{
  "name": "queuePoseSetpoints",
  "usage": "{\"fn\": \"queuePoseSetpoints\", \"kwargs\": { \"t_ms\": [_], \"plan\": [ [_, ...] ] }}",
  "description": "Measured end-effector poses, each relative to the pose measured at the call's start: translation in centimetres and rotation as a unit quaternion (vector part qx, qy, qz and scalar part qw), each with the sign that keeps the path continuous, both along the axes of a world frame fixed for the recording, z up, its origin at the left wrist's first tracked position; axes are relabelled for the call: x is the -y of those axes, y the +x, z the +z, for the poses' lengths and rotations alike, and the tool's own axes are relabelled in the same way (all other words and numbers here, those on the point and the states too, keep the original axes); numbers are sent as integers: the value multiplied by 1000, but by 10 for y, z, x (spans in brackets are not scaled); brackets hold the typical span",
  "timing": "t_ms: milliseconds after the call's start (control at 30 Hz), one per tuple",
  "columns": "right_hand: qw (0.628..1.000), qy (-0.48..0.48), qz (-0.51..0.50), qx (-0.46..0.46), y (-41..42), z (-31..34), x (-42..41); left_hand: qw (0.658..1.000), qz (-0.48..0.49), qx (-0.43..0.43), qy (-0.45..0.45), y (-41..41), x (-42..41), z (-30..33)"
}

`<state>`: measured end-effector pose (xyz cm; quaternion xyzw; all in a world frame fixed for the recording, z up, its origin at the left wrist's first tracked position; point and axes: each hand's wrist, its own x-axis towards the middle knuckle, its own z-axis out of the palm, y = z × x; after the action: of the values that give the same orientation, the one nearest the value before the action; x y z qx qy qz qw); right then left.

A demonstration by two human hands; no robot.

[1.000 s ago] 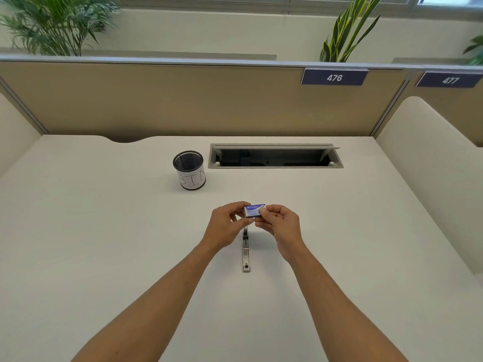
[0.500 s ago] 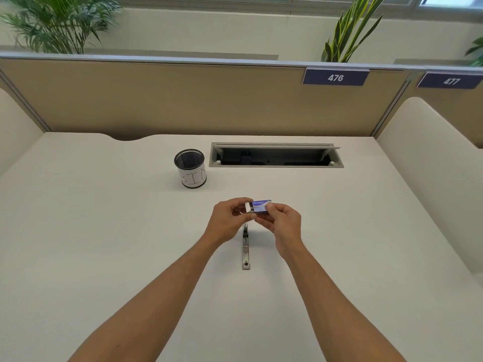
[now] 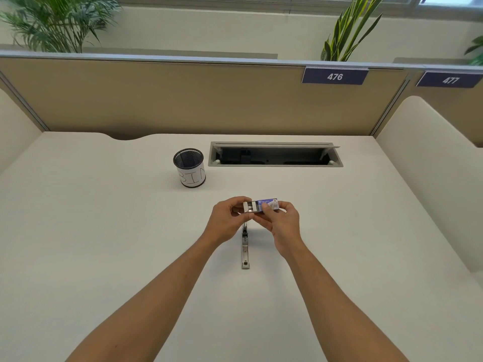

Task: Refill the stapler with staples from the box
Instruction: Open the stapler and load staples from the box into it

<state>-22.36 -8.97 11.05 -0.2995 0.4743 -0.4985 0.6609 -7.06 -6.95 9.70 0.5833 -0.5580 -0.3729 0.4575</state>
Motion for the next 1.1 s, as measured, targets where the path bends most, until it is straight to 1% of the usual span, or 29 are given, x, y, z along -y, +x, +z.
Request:
{"fn": "queuePoseSetpoints", "kwargs": {
  "t_ms": [100,167,267,333,400,467,567,733,833,900,1000,1100],
  "plan": [
    [1000,0,-13,-8,0,-2,0,999,14,29,-4,-2,-1,0],
    [1000,2,-17,-7,1,-2,-1,998,28,56,-27,-4,-1,2],
    [1000,5,-20,-10,2,-3,-1,990,28,123,-65,-5,2,5],
    [1000,5,-17,-7,2,-3,-2,981,7,181,-74,-5,5,6],
    [1000,6,-11,-5,2,-3,-2,965,-28,250,-69,-3,8,9],
    [1000,12,-6,-15,1,-3,-2,948,-70,309,-40,2,12,16],
    [999,25,2,-30,0,-5,-1,911,-134,390,2,8,21,31],
    [999,29,21,-36,1,-4,0,849,-206,484,46,7,33,48],
    [998,37,30,-31,0,-3,0,821,-241,517,31,5,36,52],
    [998,44,36,-28,-2,-2,0,809,-257,529,16,4,37,53],
    [997,51,44,-27,-4,-3,-1,800,-273,534,-11,5,37,52],
    [997,51,46,-25,-5,-4,-1,801,-277,528,-47,7,36,48]
  ]
}}
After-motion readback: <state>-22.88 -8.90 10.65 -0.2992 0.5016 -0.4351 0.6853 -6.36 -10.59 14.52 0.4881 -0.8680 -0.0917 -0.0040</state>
